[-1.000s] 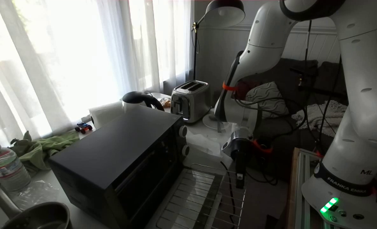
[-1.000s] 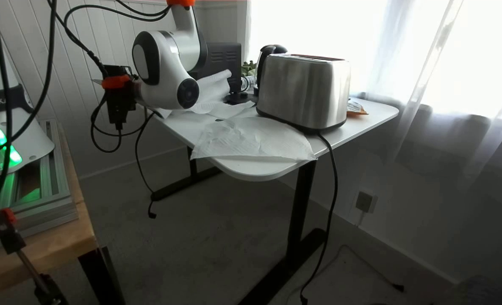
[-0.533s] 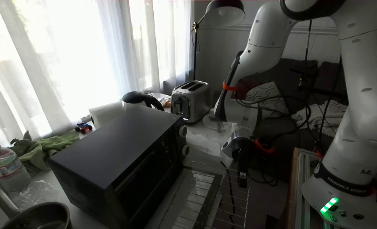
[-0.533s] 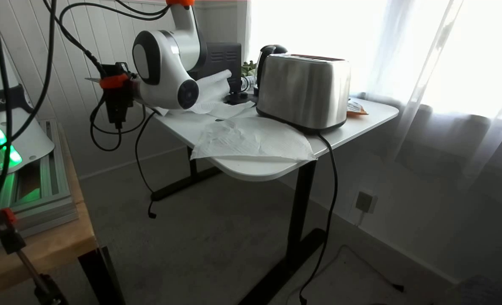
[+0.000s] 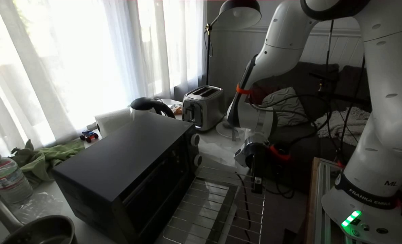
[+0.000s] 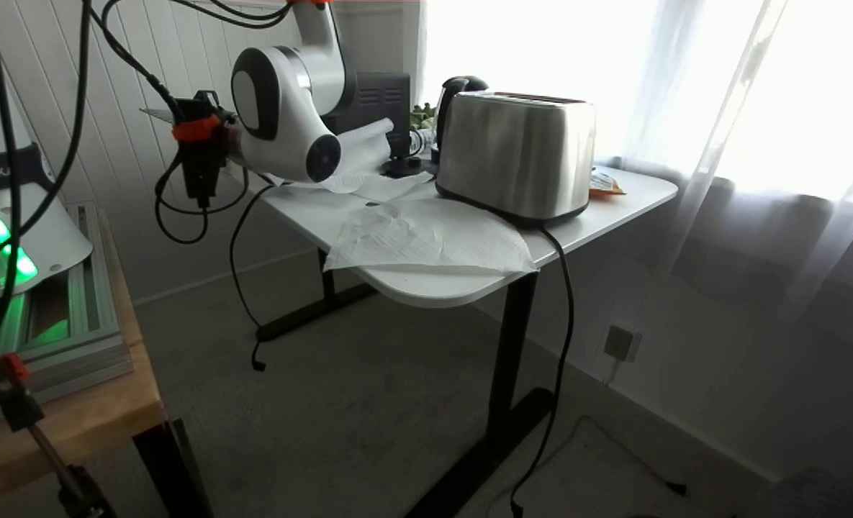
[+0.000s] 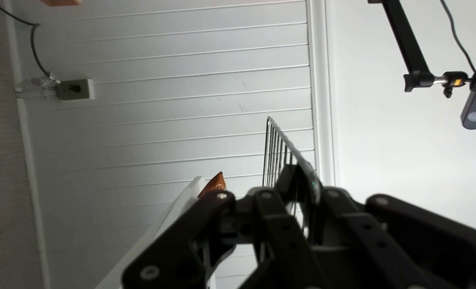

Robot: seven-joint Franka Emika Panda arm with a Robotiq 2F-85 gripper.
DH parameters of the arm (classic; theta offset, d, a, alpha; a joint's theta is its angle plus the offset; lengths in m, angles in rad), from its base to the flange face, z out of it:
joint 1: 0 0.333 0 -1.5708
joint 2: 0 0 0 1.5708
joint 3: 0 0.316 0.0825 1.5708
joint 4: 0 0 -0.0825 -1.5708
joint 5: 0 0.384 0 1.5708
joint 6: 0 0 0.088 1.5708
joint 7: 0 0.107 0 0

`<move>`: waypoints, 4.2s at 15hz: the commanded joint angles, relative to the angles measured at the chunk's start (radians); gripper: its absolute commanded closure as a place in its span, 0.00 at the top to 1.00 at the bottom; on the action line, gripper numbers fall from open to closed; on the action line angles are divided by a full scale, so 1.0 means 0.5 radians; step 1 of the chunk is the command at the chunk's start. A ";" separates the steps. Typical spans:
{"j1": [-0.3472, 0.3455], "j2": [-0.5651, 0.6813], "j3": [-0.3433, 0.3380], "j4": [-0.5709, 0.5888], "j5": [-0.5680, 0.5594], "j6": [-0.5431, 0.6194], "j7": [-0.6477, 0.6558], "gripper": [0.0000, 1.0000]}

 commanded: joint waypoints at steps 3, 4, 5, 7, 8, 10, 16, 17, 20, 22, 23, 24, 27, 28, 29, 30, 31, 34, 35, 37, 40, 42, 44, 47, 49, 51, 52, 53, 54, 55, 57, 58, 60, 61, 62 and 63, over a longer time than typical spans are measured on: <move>0.019 -0.063 0.041 0.034 0.000 -0.096 0.062 0.02; 0.027 -0.063 0.052 0.044 0.009 -0.097 0.061 0.02; 0.037 -0.065 0.066 0.055 0.019 -0.089 0.061 0.02; 0.057 -0.078 0.087 0.060 0.038 -0.065 0.061 0.02; 0.067 -0.084 0.096 0.063 0.048 -0.056 0.056 0.02; 0.086 -0.081 0.113 0.078 0.061 -0.052 0.042 0.02; 0.114 -0.053 0.137 0.140 0.118 -0.038 0.040 0.02; 0.115 -0.047 0.137 0.157 0.132 -0.036 0.046 0.02; 0.118 -0.037 0.132 0.200 0.191 -0.039 0.078 0.02; 0.122 -0.029 0.128 0.232 0.218 -0.032 0.123 0.02; 0.125 -0.022 0.125 0.249 0.229 -0.024 0.150 0.02; 0.125 -0.016 0.122 0.263 0.236 -0.020 0.182 0.02; 0.120 0.005 0.113 0.303 0.222 -0.007 0.258 0.02; 0.116 0.014 0.110 0.315 0.216 -0.004 0.277 0.02; 0.109 0.024 0.105 0.326 0.210 -0.009 0.282 0.02; 0.103 0.035 0.101 0.338 0.202 -0.018 0.289 0.02; 0.098 0.045 0.095 0.347 0.199 -0.021 0.289 0.02; 0.088 0.079 0.079 0.373 0.178 -0.029 0.278 0.02; 0.085 0.089 0.075 0.381 0.174 -0.032 0.275 0.02; 0.079 0.108 0.068 0.396 0.173 -0.035 0.271 0.02; 0.069 0.131 0.062 0.419 0.169 -0.042 0.264 0.02; 0.059 0.144 0.055 0.427 0.165 -0.047 0.267 0.02; 0.041 0.148 0.044 0.431 0.153 -0.058 0.255 0.02; 0.016 0.154 0.027 0.437 0.124 -0.085 0.243 0.02; 0.002 0.160 0.021 0.439 0.121 -0.096 0.245 0.02; 0.000 0.177 0.026 0.449 0.140 -0.096 0.254 0.02; 0.004 0.195 0.035 0.461 0.154 -0.095 0.260 0.02; 0.008 0.211 0.042 0.470 0.158 -0.097 0.264 0.02; 0.012 0.228 0.049 0.479 0.164 -0.097 0.264 0.02; 0.014 0.241 0.054 0.480 0.175 -0.093 0.263 0.02; 0.011 0.248 0.059 0.461 0.201 -0.088 0.243 0.02; 0.009 0.248 0.061 0.450 0.215 -0.087 0.225 0.02; 0.005 0.241 0.061 0.425 0.234 -0.080 0.180 0.02; 0.002 0.240 0.060 0.421 0.239 -0.082 0.160 0.02; -0.002 0.237 0.060 0.415 0.249 -0.086 0.144 0.02; -0.002 0.233 0.060 0.412 0.253 -0.086 0.126 0.02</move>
